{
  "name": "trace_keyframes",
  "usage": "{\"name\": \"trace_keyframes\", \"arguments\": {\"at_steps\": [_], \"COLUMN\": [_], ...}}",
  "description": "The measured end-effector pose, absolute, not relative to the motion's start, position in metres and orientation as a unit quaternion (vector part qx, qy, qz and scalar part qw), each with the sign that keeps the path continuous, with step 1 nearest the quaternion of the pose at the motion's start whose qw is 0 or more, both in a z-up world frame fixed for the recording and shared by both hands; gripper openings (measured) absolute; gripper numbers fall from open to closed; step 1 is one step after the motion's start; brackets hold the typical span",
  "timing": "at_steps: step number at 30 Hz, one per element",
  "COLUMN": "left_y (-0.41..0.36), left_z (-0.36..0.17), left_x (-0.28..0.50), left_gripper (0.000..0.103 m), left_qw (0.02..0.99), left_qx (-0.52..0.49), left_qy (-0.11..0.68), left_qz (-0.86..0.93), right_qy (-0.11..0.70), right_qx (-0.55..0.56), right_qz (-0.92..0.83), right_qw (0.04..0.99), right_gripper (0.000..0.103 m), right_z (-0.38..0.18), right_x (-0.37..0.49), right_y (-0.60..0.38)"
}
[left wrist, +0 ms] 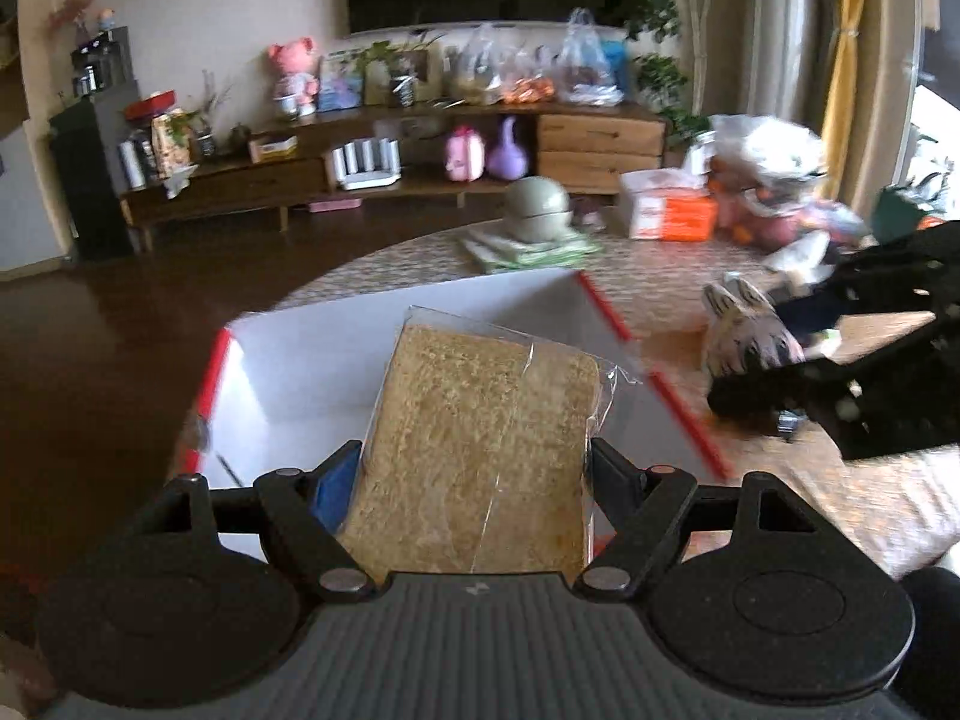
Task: Organize objects
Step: 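Lower the bread into the box with the left gripper while the right releases the doll inside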
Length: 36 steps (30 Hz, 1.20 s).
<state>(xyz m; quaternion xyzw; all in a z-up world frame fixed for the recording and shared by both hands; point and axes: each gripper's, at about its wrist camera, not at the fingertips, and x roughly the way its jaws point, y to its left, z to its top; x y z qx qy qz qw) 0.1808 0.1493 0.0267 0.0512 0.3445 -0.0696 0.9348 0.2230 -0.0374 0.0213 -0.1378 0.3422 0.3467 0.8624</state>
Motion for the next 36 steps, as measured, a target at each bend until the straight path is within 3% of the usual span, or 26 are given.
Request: {"name": "trace_keyframes", "arguments": {"at_steps": [16, 25, 32, 36], "left_y": [0.187, 0.186, 0.185, 0.184], "left_z": [-0.026, -0.048, -0.055, -0.051], "left_x": [0.287, 0.309, 0.312, 0.31], "left_gripper": [0.078, 0.078, 0.078, 0.079], "left_qw": [0.883, 0.849, 0.826, 0.83], "left_qx": [0.079, 0.087, 0.083, 0.085], "left_qy": [0.462, 0.52, 0.557, 0.55], "left_qz": [-0.03, -0.032, -0.031, -0.028], "right_qy": [0.432, 0.459, 0.452, 0.449], "right_qx": [-0.171, -0.189, -0.198, -0.19], "right_qz": [0.35, 0.351, 0.359, 0.353], "right_qw": [0.813, 0.794, 0.792, 0.799], "right_gripper": [0.044, 0.046, 0.064, 0.065], "right_z": [-0.041, -0.052, -0.05, -0.045], "right_x": [0.281, 0.28, 0.273, 0.273], "right_y": [0.028, 0.041, 0.045, 0.042]}}
